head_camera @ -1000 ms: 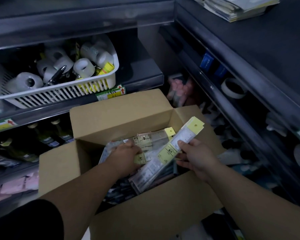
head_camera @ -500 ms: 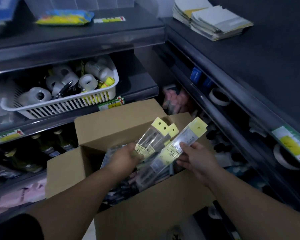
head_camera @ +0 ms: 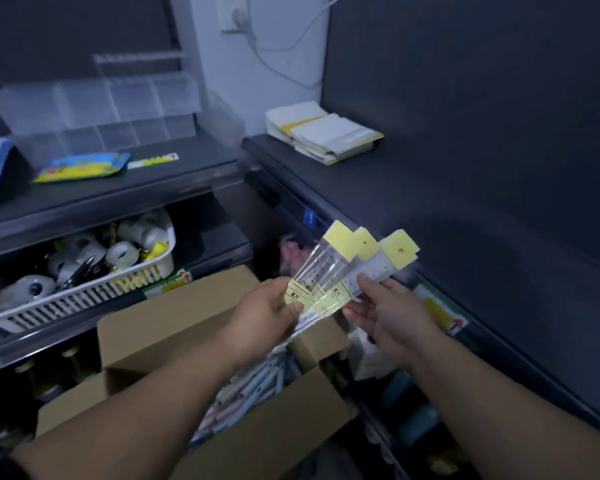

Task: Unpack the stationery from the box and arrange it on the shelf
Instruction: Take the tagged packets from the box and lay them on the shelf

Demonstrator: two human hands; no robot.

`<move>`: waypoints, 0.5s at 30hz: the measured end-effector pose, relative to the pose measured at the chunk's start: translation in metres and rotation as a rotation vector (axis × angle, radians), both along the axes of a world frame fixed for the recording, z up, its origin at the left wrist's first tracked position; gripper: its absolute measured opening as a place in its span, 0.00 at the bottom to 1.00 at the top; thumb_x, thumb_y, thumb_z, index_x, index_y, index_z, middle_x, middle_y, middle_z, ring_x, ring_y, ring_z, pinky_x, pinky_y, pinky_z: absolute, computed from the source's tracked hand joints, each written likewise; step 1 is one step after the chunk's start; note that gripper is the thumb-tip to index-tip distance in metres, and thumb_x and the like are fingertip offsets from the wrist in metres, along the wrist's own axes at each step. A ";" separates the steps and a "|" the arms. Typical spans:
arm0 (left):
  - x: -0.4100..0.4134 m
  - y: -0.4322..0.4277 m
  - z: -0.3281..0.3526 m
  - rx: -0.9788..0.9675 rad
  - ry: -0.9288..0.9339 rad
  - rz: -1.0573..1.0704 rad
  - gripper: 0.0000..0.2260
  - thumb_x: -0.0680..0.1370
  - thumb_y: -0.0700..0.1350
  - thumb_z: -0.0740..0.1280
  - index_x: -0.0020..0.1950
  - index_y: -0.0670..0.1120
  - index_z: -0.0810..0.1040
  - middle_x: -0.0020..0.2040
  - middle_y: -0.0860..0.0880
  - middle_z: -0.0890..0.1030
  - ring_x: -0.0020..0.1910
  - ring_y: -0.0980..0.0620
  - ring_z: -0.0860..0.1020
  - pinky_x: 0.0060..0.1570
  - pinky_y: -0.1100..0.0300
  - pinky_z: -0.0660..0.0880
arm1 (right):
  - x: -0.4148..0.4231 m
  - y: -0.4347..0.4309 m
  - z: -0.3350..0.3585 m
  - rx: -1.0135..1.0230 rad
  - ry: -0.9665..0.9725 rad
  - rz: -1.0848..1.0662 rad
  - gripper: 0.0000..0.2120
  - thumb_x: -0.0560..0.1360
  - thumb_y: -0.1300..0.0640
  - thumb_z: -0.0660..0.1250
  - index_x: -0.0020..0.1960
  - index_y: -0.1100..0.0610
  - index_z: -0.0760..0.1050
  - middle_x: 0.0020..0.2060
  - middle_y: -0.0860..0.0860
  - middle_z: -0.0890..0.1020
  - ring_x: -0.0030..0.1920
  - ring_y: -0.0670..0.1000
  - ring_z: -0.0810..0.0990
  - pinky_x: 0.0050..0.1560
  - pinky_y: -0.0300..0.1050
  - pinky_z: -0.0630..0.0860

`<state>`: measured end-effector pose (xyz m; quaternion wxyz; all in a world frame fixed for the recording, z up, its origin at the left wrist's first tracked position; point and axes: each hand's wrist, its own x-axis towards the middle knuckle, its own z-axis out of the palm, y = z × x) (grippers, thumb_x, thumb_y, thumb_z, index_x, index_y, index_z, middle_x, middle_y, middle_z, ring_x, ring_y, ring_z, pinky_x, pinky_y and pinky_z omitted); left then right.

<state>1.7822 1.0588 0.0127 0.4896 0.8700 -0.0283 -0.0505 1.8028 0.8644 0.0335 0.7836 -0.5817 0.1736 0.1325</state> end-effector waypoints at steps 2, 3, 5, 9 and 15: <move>0.008 -0.030 0.013 0.133 -0.068 -0.023 0.11 0.79 0.44 0.64 0.61 0.50 0.76 0.50 0.52 0.73 0.51 0.50 0.75 0.57 0.54 0.73 | 0.000 -0.027 0.014 0.030 -0.019 -0.011 0.03 0.79 0.59 0.65 0.49 0.58 0.76 0.40 0.54 0.82 0.40 0.52 0.82 0.35 0.42 0.80; 0.013 -0.046 0.019 0.171 -0.101 -0.035 0.12 0.79 0.44 0.64 0.63 0.49 0.75 0.53 0.51 0.71 0.56 0.49 0.74 0.61 0.55 0.71 | 0.000 -0.042 0.021 0.040 -0.031 -0.012 0.04 0.79 0.59 0.65 0.51 0.58 0.77 0.39 0.53 0.83 0.38 0.51 0.83 0.35 0.41 0.80; 0.019 -0.078 0.034 0.188 -0.125 -0.082 0.15 0.80 0.45 0.63 0.67 0.51 0.72 0.57 0.53 0.74 0.59 0.51 0.74 0.59 0.62 0.69 | 0.000 -0.073 0.032 0.079 -0.055 -0.020 0.04 0.79 0.59 0.65 0.51 0.58 0.77 0.39 0.53 0.85 0.35 0.49 0.84 0.34 0.40 0.81; 0.035 -0.140 0.054 0.203 -0.093 -0.238 0.18 0.80 0.48 0.63 0.69 0.59 0.67 0.57 0.58 0.79 0.57 0.57 0.76 0.57 0.64 0.69 | 0.004 -0.138 0.049 0.133 -0.093 -0.034 0.03 0.78 0.60 0.65 0.47 0.58 0.77 0.37 0.54 0.85 0.33 0.50 0.84 0.34 0.41 0.81; 0.066 -0.224 0.067 0.244 -0.100 -0.401 0.18 0.80 0.48 0.63 0.69 0.58 0.67 0.57 0.54 0.80 0.58 0.53 0.77 0.62 0.56 0.73 | 0.005 -0.236 0.058 0.153 -0.154 -0.040 0.11 0.73 0.56 0.69 0.54 0.56 0.75 0.44 0.52 0.85 0.42 0.49 0.84 0.51 0.47 0.78</move>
